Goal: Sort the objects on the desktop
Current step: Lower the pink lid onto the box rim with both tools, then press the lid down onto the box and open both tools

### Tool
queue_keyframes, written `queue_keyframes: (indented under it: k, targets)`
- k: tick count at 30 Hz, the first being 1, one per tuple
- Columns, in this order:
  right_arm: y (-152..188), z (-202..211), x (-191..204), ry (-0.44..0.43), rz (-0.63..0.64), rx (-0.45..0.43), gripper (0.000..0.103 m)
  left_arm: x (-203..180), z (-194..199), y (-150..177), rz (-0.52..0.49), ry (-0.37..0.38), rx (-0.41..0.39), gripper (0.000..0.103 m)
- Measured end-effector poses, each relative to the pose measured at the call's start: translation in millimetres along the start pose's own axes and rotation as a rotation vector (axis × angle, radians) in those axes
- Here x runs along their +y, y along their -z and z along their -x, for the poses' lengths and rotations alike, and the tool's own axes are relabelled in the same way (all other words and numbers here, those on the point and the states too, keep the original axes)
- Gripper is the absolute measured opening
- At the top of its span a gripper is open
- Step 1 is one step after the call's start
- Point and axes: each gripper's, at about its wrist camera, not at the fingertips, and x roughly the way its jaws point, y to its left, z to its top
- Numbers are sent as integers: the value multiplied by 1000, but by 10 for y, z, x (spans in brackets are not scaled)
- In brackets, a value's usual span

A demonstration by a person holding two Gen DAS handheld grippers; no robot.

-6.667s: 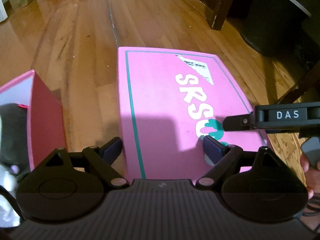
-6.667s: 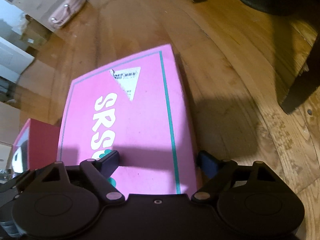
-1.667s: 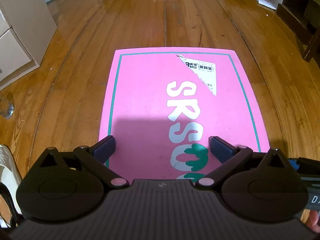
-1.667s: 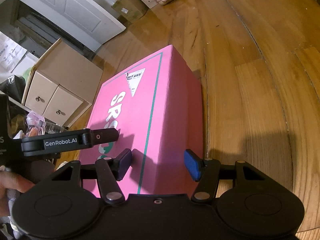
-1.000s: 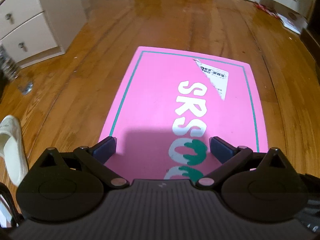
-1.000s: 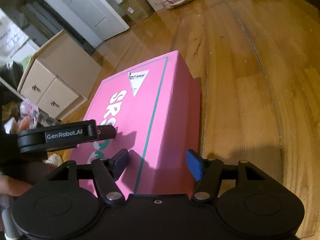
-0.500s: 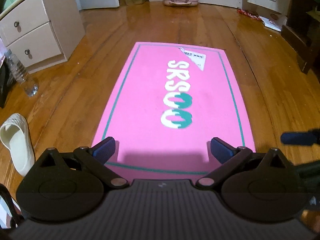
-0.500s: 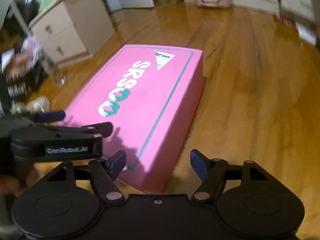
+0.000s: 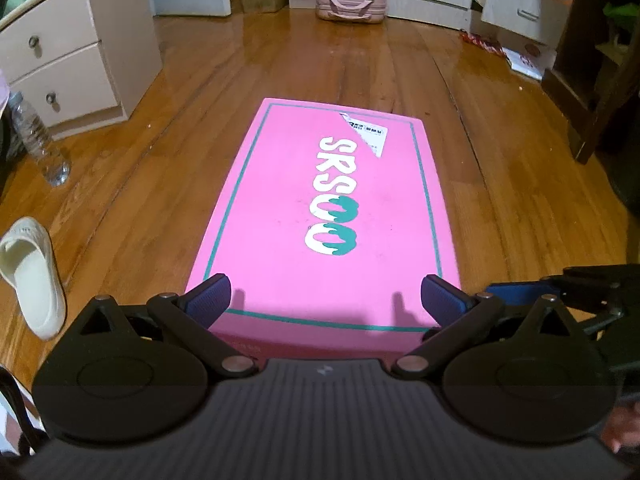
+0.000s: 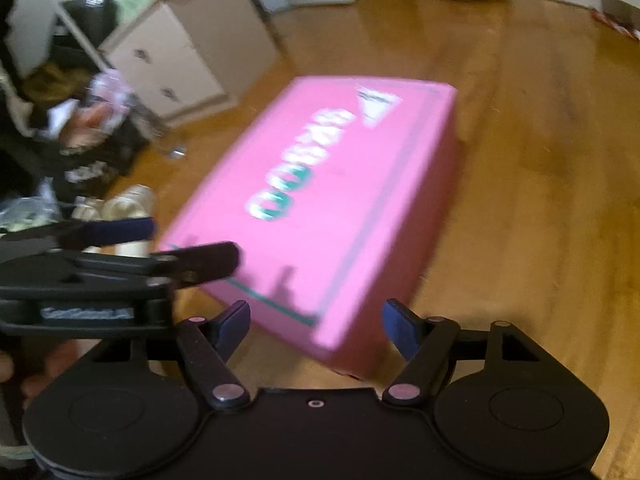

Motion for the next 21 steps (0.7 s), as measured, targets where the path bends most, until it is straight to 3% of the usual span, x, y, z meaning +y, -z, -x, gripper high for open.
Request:
queue_keyframes:
  k: [11,17,21]
  targets:
    - [-25,88,85,-20,33,-72,80,-28,180,-38,-8,6,-27,103]
    - [-49,146,162,-111,32,-118,80,43,291,-78,5,26,-40,103]
    - [-34,138,220,-97,63,-145,80,42,303,-82,-1,16,-44,103]
